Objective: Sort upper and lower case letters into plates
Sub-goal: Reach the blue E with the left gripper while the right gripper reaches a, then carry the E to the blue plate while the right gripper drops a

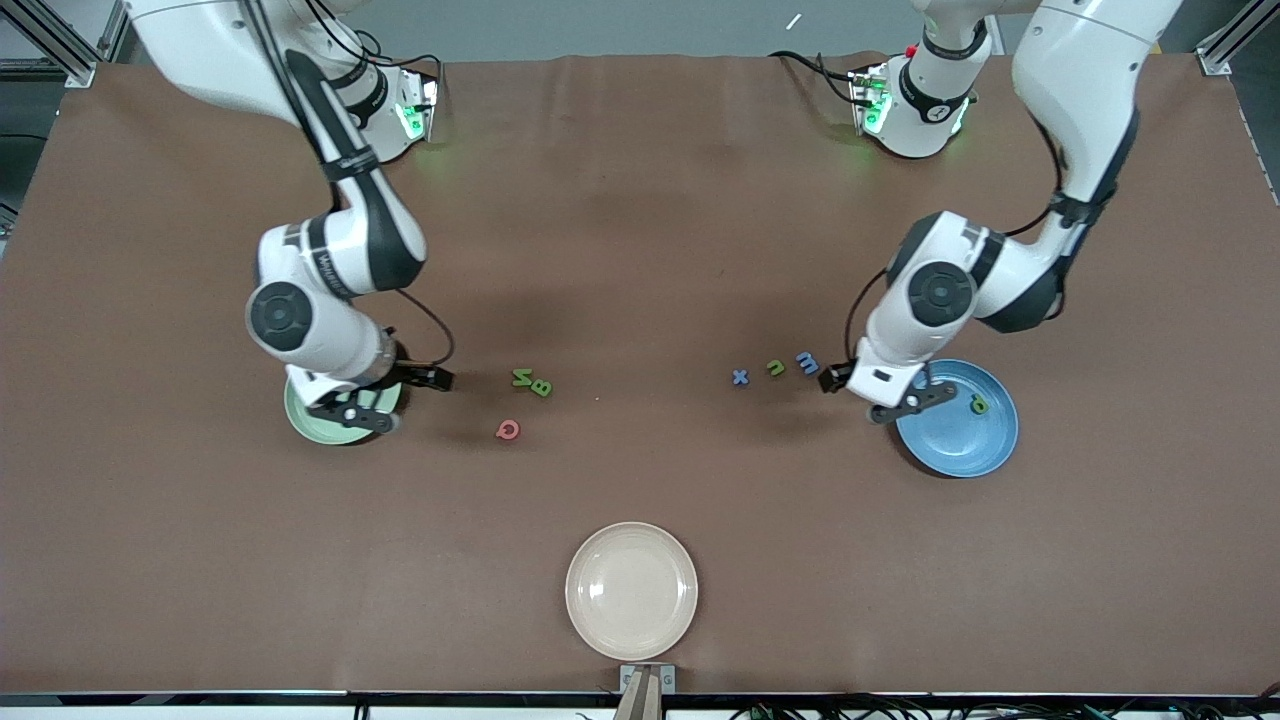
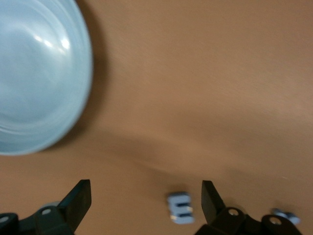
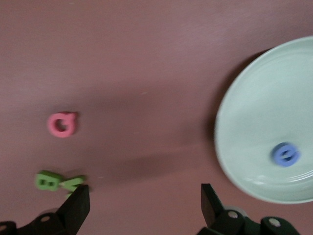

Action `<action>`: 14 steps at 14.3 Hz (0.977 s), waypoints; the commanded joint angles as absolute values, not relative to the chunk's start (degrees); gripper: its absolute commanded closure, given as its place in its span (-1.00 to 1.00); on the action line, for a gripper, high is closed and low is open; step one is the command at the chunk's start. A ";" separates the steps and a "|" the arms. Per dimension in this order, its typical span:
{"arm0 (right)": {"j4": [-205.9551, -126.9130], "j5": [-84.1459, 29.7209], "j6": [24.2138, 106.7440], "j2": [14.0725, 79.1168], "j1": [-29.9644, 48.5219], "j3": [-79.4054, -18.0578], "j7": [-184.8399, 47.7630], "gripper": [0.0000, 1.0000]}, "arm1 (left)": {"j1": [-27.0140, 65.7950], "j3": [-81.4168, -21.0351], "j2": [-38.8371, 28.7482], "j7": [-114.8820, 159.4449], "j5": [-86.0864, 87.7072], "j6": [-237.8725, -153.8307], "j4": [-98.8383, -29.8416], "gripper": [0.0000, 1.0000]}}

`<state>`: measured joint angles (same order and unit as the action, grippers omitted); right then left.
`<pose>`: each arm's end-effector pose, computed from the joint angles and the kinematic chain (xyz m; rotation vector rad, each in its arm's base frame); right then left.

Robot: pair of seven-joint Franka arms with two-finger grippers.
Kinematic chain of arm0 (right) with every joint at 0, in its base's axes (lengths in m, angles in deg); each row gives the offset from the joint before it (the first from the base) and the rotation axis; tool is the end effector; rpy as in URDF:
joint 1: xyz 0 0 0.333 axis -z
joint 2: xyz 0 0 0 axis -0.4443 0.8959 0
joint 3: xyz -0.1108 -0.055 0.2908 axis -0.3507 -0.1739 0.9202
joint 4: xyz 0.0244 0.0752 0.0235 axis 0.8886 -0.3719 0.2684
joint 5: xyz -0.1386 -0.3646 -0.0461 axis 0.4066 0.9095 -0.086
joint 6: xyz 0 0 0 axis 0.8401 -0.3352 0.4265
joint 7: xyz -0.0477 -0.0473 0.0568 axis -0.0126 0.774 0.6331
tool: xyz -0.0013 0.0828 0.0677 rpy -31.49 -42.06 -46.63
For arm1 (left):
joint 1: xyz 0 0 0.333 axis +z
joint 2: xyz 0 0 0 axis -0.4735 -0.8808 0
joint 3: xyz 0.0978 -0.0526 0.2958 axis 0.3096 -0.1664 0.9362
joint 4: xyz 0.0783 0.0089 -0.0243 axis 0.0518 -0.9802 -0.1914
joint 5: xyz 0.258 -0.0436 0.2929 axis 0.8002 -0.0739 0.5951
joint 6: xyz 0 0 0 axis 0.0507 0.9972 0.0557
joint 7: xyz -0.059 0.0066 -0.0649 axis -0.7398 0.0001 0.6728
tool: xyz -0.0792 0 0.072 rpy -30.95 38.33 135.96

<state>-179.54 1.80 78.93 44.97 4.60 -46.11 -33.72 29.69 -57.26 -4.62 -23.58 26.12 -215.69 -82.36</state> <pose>0.5728 0.2017 0.2754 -3.0646 0.4281 0.1753 0.5441 -0.2224 0.2340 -3.0585 -0.5112 0.0513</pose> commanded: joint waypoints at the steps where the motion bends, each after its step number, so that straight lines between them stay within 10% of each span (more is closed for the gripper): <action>1: -173.51 1.02 79.06 50.27 1.08 -46.53 -22.77 -1.00 | 28.36 -57.25 -7.45 -29.08 27.81 -219.65 -81.78 -0.99; 9: -167.08 2.25 88.09 60.74 -4.47 -46.80 -2.69 -0.92 | 28.09 -57.42 -9.04 -34.01 31.51 -222.39 -84.77 -0.95; 14: -165.68 4.88 89.60 62.85 -3.42 -47.06 -2.77 -0.55 | 27.47 -57.51 -8.78 -36.92 31.51 -222.39 -86.00 -0.57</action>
<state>-167.42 3.25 89.76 61.93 -4.18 -47.39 -3.85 27.55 -57.34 -9.71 -34.80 30.22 -221.58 -84.80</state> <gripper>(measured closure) 0.181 0.145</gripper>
